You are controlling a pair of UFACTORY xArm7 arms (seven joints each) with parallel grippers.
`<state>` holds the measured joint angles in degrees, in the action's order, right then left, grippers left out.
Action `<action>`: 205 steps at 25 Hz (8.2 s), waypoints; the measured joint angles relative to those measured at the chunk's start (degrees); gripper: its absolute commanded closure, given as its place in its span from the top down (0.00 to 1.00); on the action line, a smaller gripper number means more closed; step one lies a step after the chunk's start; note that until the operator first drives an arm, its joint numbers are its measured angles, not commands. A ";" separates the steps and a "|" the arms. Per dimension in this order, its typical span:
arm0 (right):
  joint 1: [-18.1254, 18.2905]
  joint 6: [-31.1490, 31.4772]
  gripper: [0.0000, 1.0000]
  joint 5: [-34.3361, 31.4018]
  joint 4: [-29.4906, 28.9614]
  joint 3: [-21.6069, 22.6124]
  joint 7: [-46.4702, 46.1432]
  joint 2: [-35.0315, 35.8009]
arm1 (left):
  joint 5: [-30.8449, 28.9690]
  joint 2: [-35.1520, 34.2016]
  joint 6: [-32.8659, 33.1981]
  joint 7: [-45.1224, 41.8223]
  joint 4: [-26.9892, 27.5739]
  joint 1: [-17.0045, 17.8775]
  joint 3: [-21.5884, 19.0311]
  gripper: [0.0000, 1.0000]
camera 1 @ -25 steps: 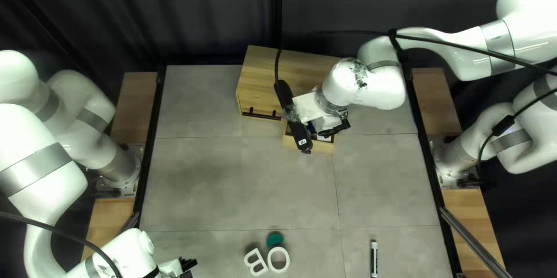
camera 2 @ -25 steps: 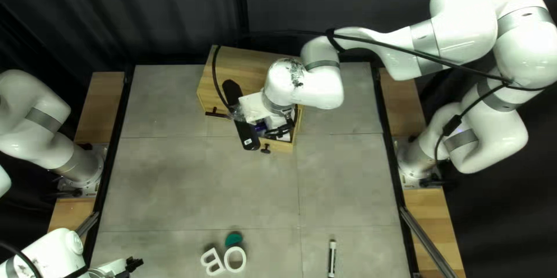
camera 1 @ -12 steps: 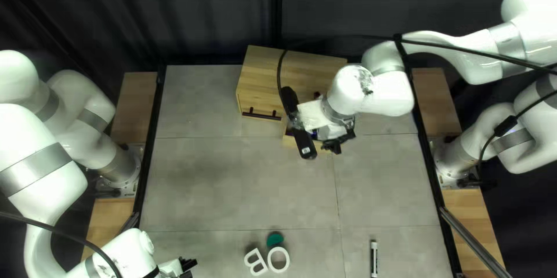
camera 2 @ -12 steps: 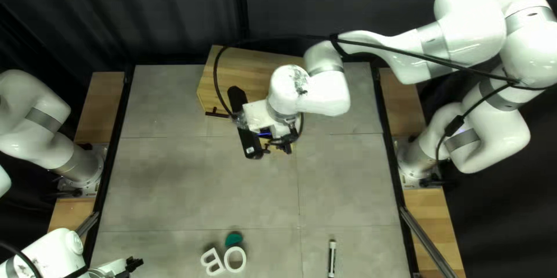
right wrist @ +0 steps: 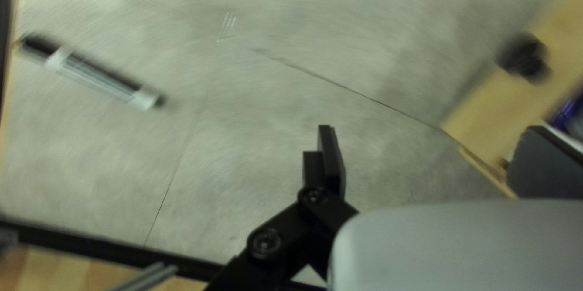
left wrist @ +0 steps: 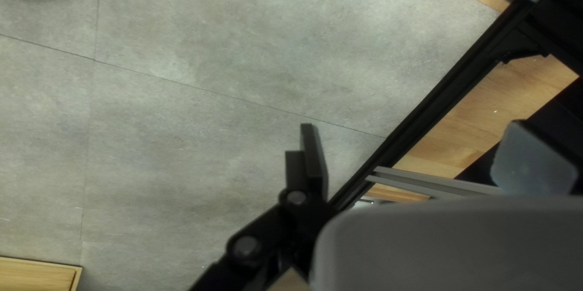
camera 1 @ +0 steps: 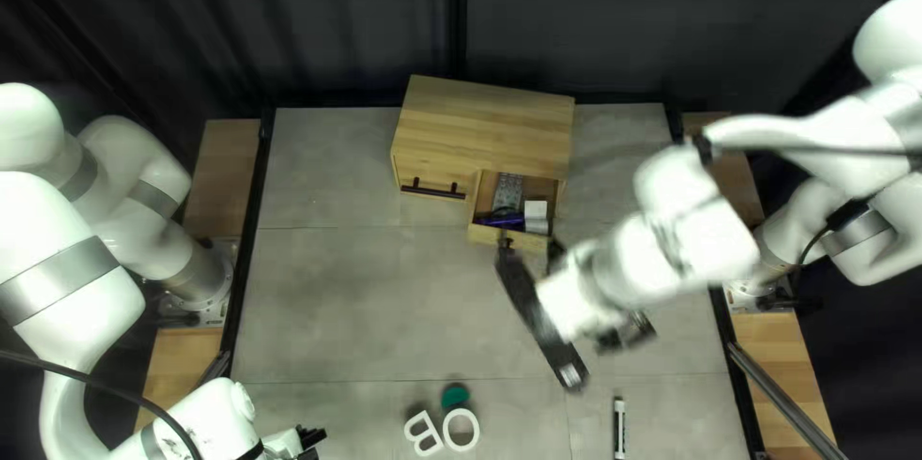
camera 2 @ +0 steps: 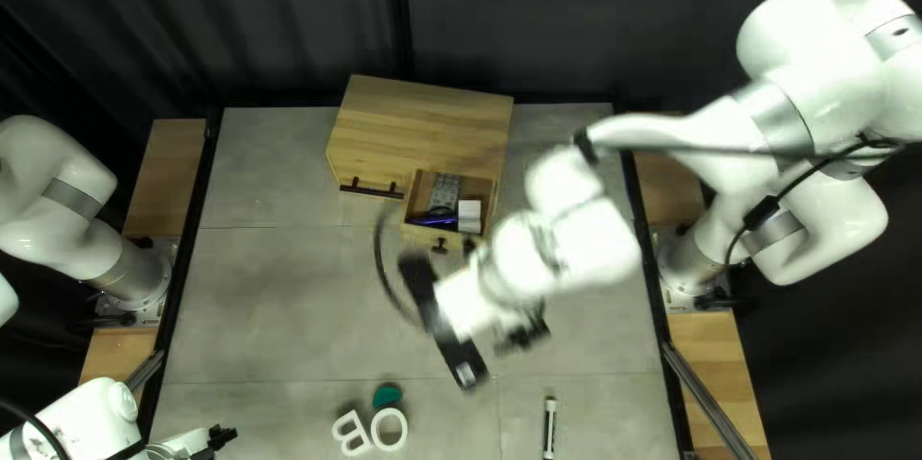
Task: Open drawers and place objects into drawer and close
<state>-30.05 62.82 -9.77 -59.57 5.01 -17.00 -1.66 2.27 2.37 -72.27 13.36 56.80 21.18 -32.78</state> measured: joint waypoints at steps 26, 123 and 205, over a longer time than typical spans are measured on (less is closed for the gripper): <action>-4.21 -21.34 1.00 3.91 6.81 5.31 -14.43 14.15 | 0.00 0.00 0.00 0.00 0.00 0.00 0.00 1.00; 22.06 -24.31 0.00 3.11 7.40 -15.84 -31.13 -1.15 | 0.00 0.00 0.00 0.00 0.00 0.00 0.00 1.00; 13.93 3.47 1.00 -10.89 -11.74 -5.90 -29.48 16.92 | 0.00 0.00 0.00 0.00 0.00 0.00 0.00 1.00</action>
<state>-16.13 66.29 -20.67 -71.31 -0.88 -46.48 15.26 2.27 2.37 -72.27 13.36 56.80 21.18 -32.78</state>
